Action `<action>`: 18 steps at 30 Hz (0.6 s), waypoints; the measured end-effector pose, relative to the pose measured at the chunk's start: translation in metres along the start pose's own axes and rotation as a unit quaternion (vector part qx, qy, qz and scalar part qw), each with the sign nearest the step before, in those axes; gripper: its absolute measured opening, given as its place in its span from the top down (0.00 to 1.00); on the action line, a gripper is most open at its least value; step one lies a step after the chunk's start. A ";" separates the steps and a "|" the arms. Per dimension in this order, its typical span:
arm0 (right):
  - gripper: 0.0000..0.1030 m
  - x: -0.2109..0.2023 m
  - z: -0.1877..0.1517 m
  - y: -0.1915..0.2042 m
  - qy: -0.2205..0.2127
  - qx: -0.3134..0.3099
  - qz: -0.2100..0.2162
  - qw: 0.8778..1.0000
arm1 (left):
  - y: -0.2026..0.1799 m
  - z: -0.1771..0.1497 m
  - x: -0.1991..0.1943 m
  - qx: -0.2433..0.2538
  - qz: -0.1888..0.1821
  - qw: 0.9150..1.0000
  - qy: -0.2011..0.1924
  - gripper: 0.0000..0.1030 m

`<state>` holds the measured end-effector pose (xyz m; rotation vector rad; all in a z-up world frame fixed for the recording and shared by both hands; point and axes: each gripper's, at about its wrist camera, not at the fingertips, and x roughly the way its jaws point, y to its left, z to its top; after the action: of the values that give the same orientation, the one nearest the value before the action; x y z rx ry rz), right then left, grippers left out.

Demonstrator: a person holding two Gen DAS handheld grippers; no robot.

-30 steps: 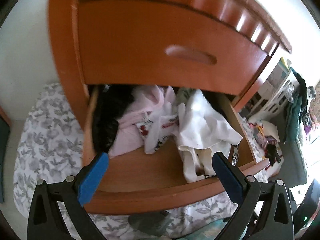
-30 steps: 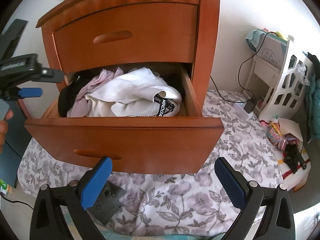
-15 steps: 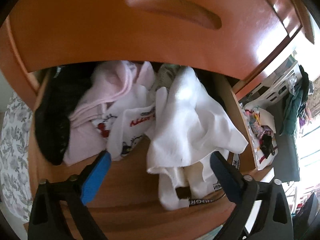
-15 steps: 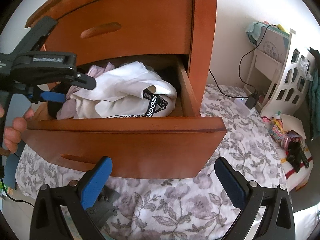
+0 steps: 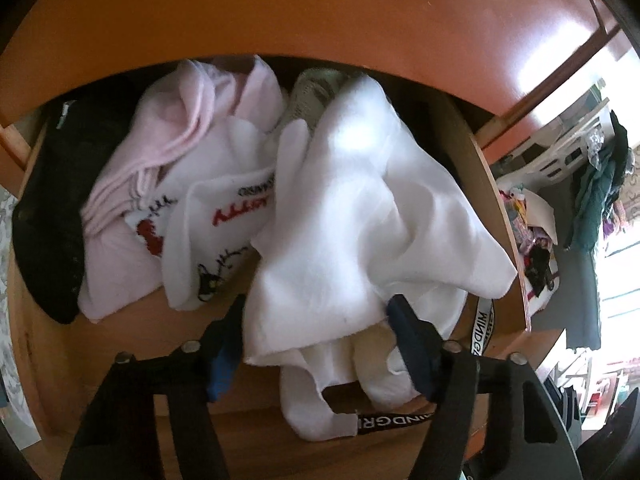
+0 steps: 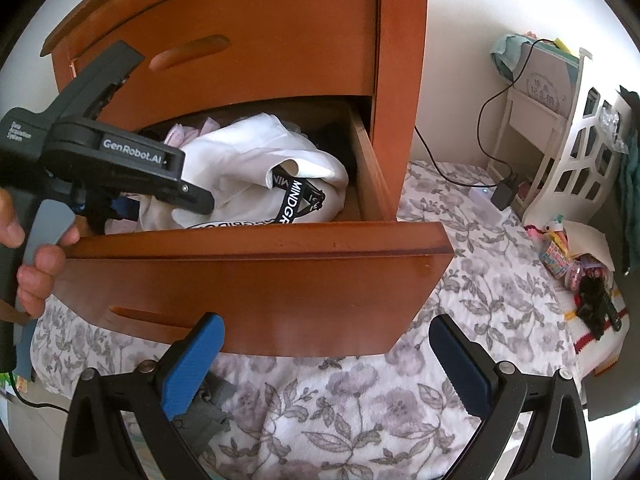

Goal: Take underwear out of drawer

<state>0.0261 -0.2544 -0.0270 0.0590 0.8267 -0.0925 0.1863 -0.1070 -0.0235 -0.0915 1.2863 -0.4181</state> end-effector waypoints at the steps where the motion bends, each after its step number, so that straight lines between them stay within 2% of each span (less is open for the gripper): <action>1: 0.00 0.000 0.000 0.000 0.000 0.000 0.000 1.000 | -0.002 -0.001 0.002 0.001 -0.001 1.000 0.004 0.37; 6: 0.00 0.001 0.000 0.001 0.002 -0.002 0.000 1.000 | -0.008 -0.006 0.014 -0.012 -0.013 1.000 0.016 0.37; 8: 0.00 0.001 -0.001 0.002 0.002 -0.003 0.000 1.000 | -0.009 -0.007 0.013 -0.009 -0.003 1.000 0.012 0.37; 10: 0.00 0.000 -0.001 0.002 0.002 -0.003 0.000 1.000 | -0.010 -0.009 0.017 -0.009 -0.005 1.000 0.013 0.54; 13: 0.00 0.000 -0.001 0.001 0.003 -0.001 -0.001 1.000 | -0.008 -0.015 0.021 -0.016 -0.011 1.000 0.013 0.67; 16: 0.00 0.001 -0.001 0.001 0.003 -0.001 -0.001 1.000 | -0.010 -0.021 0.021 -0.016 -0.013 1.000 0.001 0.78; 18: 0.00 0.000 -0.001 0.001 0.003 -0.002 -0.002 1.000 | -0.008 -0.026 0.017 -0.015 -0.014 1.000 -0.009 0.81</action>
<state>0.0256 -0.2536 -0.0281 0.0545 0.8321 -0.0942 0.1637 -0.1165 -0.0439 -0.1382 1.2760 -0.4203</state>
